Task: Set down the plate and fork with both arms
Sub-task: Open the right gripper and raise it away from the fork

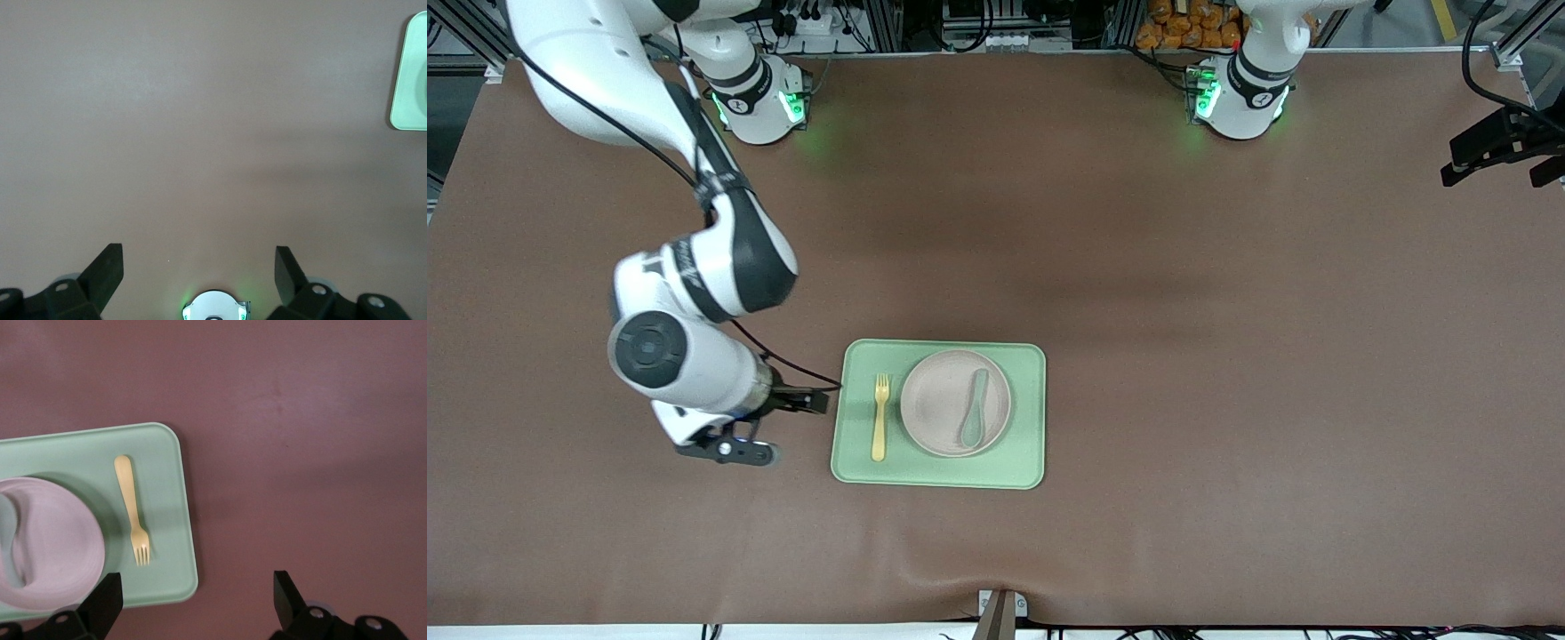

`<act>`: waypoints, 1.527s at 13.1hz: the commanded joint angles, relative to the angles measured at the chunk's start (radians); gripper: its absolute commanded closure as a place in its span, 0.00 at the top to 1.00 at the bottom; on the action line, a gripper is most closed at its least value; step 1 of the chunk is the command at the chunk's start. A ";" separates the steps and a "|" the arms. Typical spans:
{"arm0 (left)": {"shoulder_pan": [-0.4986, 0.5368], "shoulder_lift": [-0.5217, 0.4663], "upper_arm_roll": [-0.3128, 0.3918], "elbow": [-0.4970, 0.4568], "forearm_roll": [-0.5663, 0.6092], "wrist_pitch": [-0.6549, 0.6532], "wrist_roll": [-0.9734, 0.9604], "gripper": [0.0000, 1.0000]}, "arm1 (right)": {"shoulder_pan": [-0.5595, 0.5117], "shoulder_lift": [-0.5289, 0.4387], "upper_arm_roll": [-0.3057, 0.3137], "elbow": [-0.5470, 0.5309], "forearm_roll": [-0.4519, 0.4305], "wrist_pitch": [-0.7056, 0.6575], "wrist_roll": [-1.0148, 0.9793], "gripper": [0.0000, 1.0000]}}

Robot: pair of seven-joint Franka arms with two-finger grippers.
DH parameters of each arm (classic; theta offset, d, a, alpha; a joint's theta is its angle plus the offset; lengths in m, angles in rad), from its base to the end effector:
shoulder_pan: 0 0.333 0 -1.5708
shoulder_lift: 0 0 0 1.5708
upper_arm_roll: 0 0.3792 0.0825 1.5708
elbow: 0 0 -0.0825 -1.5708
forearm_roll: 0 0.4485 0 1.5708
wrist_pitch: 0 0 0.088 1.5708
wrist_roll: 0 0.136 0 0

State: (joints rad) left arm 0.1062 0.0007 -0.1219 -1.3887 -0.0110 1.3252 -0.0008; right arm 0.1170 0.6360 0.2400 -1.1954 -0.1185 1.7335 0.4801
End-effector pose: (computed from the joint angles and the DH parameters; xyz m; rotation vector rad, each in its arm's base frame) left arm 0.5880 -0.0109 0.7328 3.1296 -0.0270 -0.1006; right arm 0.7883 0.2259 0.4185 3.1231 -0.2170 -0.1339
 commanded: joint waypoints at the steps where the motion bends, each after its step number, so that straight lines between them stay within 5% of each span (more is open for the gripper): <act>1: 0.007 -0.019 -0.004 -0.004 -0.015 -0.011 -0.005 1.00 | -0.135 -0.010 0.189 0.086 -0.004 -0.125 -0.008 1.00; 4: 0.006 -0.018 -0.005 -0.006 -0.015 -0.011 -0.005 1.00 | -0.155 -0.054 0.165 0.150 0.002 -0.193 -0.024 1.00; 7: 0.006 -0.018 -0.016 -0.007 -0.021 -0.012 -0.005 1.00 | -0.154 -0.067 0.151 0.289 0.000 -0.412 -0.090 1.00; 9: 0.006 -0.014 -0.016 -0.009 -0.021 -0.011 -0.004 1.00 | -0.119 -0.119 0.066 0.300 0.008 -0.468 -0.104 1.00; 13: 0.009 -0.011 -0.016 -0.009 -0.021 -0.011 -0.004 1.00 | -0.123 -0.211 0.009 0.280 0.017 -0.474 -0.256 1.00; 17: 0.013 -0.010 -0.012 -0.007 -0.029 -0.011 -0.007 1.00 | -0.129 -0.356 -0.057 0.062 0.046 -0.415 -0.300 1.00; 20: 0.036 0.008 -0.002 -0.004 -0.049 0.005 -0.010 1.00 | -0.116 -0.552 -0.152 -0.253 0.081 -0.228 -0.397 1.00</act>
State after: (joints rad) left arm 0.1147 0.0039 -0.1245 -1.3920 -0.0343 1.3245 -0.0038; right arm -0.0129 0.2783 0.1667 -1.1564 -0.0808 1.3800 0.1446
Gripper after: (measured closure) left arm 0.000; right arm 0.000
